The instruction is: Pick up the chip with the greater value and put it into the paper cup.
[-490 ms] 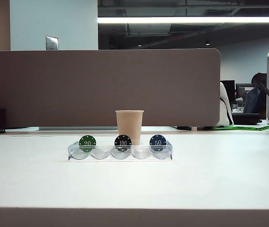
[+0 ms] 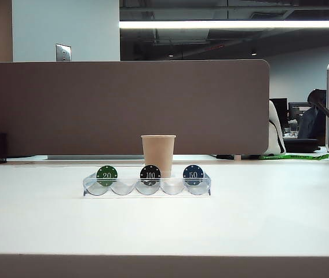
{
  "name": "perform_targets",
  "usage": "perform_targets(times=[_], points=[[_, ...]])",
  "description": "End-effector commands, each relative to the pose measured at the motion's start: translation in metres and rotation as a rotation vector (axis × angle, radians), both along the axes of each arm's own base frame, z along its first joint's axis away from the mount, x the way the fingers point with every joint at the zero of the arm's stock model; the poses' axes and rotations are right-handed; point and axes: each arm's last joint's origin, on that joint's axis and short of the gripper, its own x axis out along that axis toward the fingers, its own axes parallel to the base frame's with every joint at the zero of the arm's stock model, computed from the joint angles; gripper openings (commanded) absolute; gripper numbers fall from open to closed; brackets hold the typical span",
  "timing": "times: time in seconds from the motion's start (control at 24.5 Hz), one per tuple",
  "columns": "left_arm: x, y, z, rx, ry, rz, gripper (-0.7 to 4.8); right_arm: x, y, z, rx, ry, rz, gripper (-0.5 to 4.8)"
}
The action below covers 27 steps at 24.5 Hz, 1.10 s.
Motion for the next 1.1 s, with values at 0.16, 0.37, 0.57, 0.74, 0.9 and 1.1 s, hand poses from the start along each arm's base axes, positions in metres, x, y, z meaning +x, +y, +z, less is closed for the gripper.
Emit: perform_targets(times=[0.16, 0.37, 0.57, 0.74, 0.9, 1.1], points=[[0.000, 0.000, 0.002, 0.000, -0.011, -0.004, -0.04, 0.000, 0.000, 0.003, 0.005, -0.015, 0.002, -0.05], [0.000, 0.000, 0.002, 0.001, -0.011, -0.004, -0.04, 0.000, 0.000, 0.003, 0.005, -0.016, 0.002, -0.05], [-0.001, 0.000, 0.005, 0.000, -0.019, -0.009, -0.05, -0.003, 0.000, 0.014, 0.000, -0.047, 0.002, -0.05], [-0.005, -0.001, 0.020, 0.002, -0.022, -0.026, -0.05, -0.009, -0.001, 0.037, -0.055, -0.091, -0.003, -0.05], [-0.013, -0.001, 0.046, 0.004, -0.016, -0.034, -0.05, -0.020, -0.002, 0.068, -0.085, -0.027, -0.001, -0.05], [-0.014, -0.004, 0.073, 0.013, 0.005, -0.136, -0.05, -0.015, 0.001, 0.104, -0.145, 0.063, 0.090, -0.05]])
